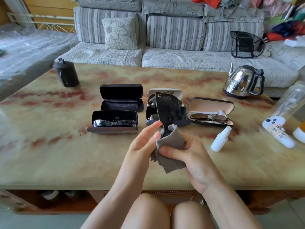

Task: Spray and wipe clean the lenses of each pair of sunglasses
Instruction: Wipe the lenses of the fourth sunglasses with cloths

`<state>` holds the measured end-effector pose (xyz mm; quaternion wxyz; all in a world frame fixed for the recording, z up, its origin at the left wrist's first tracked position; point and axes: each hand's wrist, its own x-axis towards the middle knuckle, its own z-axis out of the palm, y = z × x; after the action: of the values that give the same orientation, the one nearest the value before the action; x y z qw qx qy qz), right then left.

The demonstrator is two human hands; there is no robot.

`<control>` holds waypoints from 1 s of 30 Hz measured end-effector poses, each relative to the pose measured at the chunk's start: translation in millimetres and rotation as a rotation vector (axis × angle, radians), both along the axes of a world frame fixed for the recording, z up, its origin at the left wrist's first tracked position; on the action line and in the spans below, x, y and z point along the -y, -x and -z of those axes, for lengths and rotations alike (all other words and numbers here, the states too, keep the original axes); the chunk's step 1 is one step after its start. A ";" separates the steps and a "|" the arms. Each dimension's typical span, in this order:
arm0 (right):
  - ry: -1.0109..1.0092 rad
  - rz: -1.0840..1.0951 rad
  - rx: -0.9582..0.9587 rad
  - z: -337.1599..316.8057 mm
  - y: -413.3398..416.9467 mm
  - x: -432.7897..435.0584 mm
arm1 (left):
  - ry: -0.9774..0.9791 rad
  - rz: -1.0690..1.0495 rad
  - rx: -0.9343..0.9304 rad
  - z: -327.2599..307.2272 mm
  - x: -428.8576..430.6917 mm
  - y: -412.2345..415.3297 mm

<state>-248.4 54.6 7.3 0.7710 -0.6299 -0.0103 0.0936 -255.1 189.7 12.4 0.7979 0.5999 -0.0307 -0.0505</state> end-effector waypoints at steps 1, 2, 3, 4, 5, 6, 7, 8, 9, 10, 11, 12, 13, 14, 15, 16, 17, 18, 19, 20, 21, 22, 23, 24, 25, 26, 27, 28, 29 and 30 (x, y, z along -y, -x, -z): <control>0.008 0.007 0.010 -1.4 0.6 -0.3 | -0.001 0.018 -0.018 -0.3 -1.1 0.2; 0.019 0.019 0.024 -2.7 0.9 -0.7 | -0.003 0.051 -0.021 0.1 -2.6 0.5; 0.031 0.036 0.041 -3.4 1.2 -1.3 | -0.018 0.084 -0.004 -0.1 -4.2 0.9; 0.045 0.060 0.062 -3.6 1.2 -1.9 | -0.043 0.097 0.021 -0.2 -5.6 1.2; 0.057 0.089 0.084 -3.7 0.8 -3.0 | -0.062 0.084 0.039 0.0 -6.9 1.3; 0.062 0.120 0.108 -3.0 0.3 -4.0 | -0.062 0.055 0.049 1.1 -8.1 1.6; 0.058 0.151 0.132 -1.7 -0.3 -5.1 | -0.047 0.019 0.052 1.7 -8.6 1.9; 0.054 0.178 0.152 -0.7 -0.6 -5.9 | -0.023 -0.018 0.048 1.5 -8.3 2.7; 0.053 0.206 0.165 -0.6 -0.6 -7.2 | 0.002 -0.058 0.034 1.8 -8.4 2.9; 0.058 0.231 0.171 -0.4 -0.5 -8.7 | 0.022 -0.096 0.018 1.4 -8.1 3.2; 0.061 0.252 0.175 0.2 -0.5 -9.5 | 0.034 -0.125 -0.001 0.6 -7.9 3.1; 0.071 0.271 0.179 1.5 -1.0 -10.3 | 0.043 -0.145 -0.017 0.5 -7.7 2.4; 0.087 0.283 0.183 2.4 -1.5 -11.1 | 0.047 -0.158 -0.030 1.2 -8.2 1.1; 0.100 0.288 0.190 3.0 -1.8 -11.8 | 0.051 -0.166 -0.040 3.0 -9.0 -0.7; 0.105 0.287 0.196 3.0 -1.7 -13.0 | 0.060 -0.173 -0.052 3.6 -9.5 -2.2; 0.098 0.272 0.201 3.2 -0.8 -14.2 | 0.083 -0.178 -0.066 4.5 -10.3 -3.8; 0.083 0.245 0.196 4.2 -0.5 -14.3 | 0.114 -0.178 -0.084 5.3 -11.2 -5.5; 0.064 0.217 0.181 4.8 -0.7 -12.7 | 0.152 -0.169 -0.096 6.1 -12.3 -7.3; 0.044 0.180 0.162 6.5 -0.8 -9.9 | 0.188 -0.149 -0.101 5.9 -13.6 -8.7; 0.022 0.140 0.141 8.9 -1.7 -6.2 | 0.217 -0.121 -0.097 5.6 -15.1 -9.9; -0.012 0.088 0.117 10.0 -2.1 -2.6 | 0.242 -0.094 -0.092 5.5 -17.0 -10.7; -0.043 0.031 0.097 10.2 -2.2 0.3 | 0.264 -0.073 -0.092 6.9 -19.1 -12.2; -0.066 -0.012 0.093 9.9 -2.3 2.9 | 0.285 -0.050 -0.096 7.4 -20.8 -13.1; -0.092 -0.043 0.092 9.3 -2.7 4.7 | 0.295 -0.021 -0.097 8.4 -22.2 -13.9; -0.114 -0.059 0.089 9.2 -3.6 5.7 | 0.292 0.016 -0.096 8.8 -22.7 -14.2; -0.124 -0.062 0.084 7.3 -4.1 5.5 | 0.274 0.063 -0.087 9.4 -22.7 -14.2; -0.124 -0.058 0.085 6.5 -5.3 5.5 | 0.246 0.118 -0.065 9.7 -22.3 -13.0; -0.112 -0.051 0.084 5.4 -5.7 5.1 | 0.215 0.169 -0.037 10.8 -21.5 -11.5; -0.088 -0.036 0.083 4.4 -5.9 4.5 | 0.184 0.206 -0.010 11.8 -20.5 -10.2; -0.059 -0.017 0.075 3.7 -5.4 3.3 | 0.149 0.222 0.011 12.7 -19.3 -9.5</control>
<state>-243.0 51.4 3.6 0.7874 -0.6100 -0.0474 0.0759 -245.6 209.0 -0.3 0.8295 0.5323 -0.1052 -0.1327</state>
